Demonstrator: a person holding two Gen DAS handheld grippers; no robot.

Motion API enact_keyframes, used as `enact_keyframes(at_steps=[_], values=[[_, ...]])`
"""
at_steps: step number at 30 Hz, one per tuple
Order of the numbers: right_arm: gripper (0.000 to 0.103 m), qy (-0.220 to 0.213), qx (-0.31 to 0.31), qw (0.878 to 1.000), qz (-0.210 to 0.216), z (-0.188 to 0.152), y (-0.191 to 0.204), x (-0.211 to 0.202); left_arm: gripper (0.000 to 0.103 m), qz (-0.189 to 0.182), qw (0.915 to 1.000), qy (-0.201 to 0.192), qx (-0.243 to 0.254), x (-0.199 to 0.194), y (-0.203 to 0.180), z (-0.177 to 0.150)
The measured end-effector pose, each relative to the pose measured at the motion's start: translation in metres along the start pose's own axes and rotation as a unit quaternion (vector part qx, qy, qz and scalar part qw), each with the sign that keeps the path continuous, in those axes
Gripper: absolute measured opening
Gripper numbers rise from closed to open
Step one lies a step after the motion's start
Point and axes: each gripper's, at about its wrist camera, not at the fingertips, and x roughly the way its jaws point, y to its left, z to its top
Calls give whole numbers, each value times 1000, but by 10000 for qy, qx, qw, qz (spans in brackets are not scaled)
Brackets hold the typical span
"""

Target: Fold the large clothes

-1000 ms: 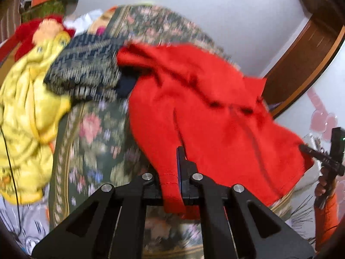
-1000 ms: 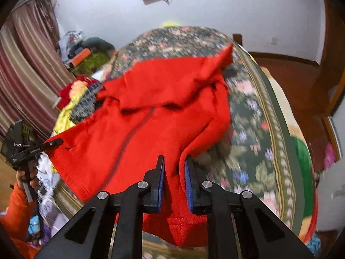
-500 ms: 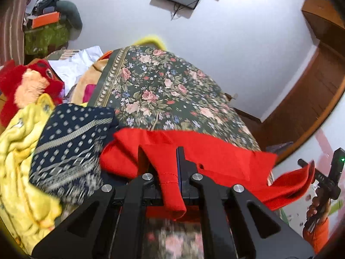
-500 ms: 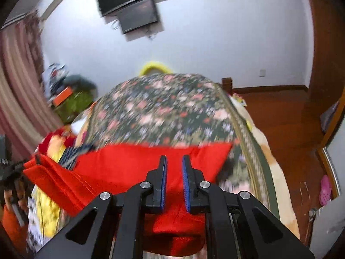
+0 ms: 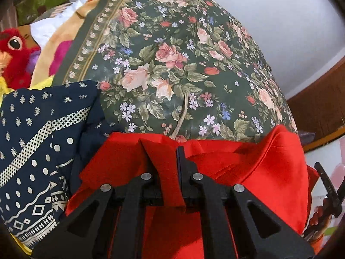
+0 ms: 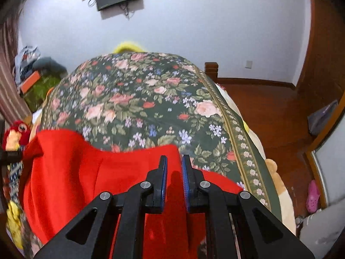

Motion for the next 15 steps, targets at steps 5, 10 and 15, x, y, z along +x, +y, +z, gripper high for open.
enact_keyframes(at_steps=[5, 10, 15], values=[[10, 93, -74, 9995, 281, -8, 1, -29, 14, 37, 9984, -274, 488, -42, -13, -1], [11, 117, -239, 9979, 587, -13, 15, -65, 52, 679, 9899, -811, 948, -90, -27, -3], [11, 243, -579, 9960, 638, -23, 37, -88, 81, 802, 9823, -1488, 807, -135, -23, -9]])
